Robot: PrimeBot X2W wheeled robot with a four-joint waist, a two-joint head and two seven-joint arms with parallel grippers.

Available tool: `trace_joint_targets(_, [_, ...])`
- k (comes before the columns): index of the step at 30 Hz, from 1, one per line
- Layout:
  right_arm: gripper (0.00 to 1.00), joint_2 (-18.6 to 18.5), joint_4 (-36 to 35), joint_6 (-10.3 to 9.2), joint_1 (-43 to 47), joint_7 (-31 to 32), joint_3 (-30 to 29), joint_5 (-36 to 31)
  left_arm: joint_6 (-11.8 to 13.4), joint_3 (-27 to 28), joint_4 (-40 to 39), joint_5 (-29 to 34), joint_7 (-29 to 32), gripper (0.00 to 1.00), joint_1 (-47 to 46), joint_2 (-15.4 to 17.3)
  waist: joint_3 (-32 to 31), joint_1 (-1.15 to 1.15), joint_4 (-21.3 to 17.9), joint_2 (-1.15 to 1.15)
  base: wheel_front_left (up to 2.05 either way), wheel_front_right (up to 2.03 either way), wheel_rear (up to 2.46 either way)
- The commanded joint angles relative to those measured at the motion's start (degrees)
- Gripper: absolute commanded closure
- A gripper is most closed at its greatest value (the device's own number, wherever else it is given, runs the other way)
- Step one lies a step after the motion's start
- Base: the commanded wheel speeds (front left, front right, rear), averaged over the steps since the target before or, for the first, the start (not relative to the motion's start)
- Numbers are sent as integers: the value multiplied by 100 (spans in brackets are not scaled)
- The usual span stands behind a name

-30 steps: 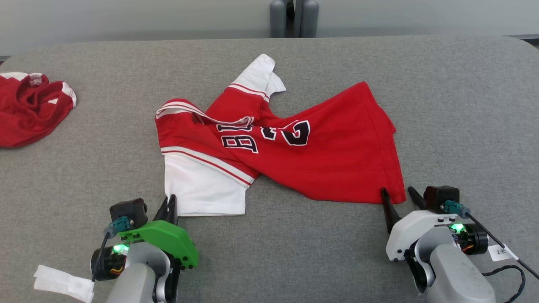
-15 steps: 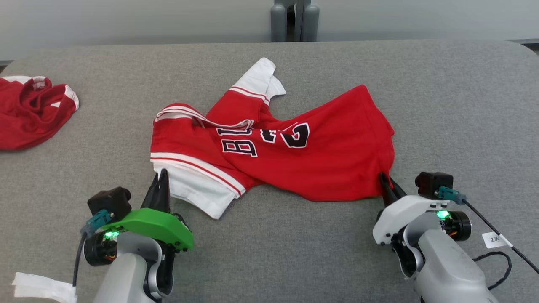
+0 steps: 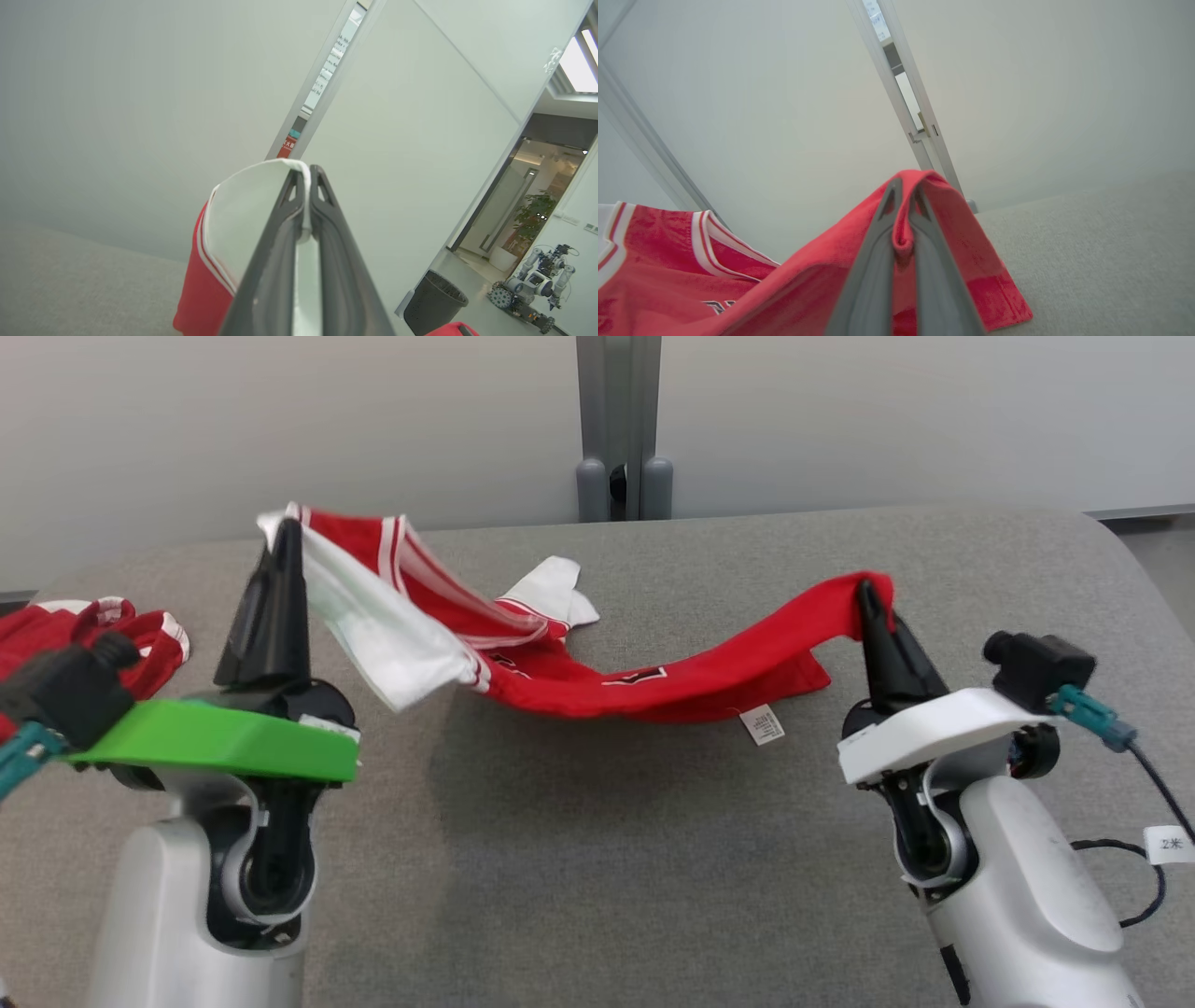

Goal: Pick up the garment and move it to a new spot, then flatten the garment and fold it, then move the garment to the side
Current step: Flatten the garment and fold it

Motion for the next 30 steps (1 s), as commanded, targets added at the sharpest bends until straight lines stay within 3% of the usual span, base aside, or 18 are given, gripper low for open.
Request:
trace_joint_targets(1, [100,-19,-375,0,156,126,-99,-7,51,39,-282,-83,99,100,-117,39,-194,0,-114,0,0,0,0])
trace_joint_targets(11, [100,-16,-4355,0,1148,1614,-1113,242,882,221,-2638,-1101,1203,100,-672,-65,-401,0,-316,0,0,0,0])
trace_joint_targets(17, [100,-15,-5759,0,1375,2267,-1543,297,1321,137,-3405,-1283,1784,100,-1096,31,-390,0,-401,0,0,0,0])
trace_joint_targets(22, [100,-15,-6054,0,1416,2645,-1841,265,1462,71,-3450,-1069,2091,100,-1247,278,-177,0,-428,0,0,0,0])
trace_joint_targets(30, [100,-15,-4890,0,502,2997,-1637,218,1388,25,-2518,-851,2086,100,-1852,391,940,0,-383,0,0,0,0])
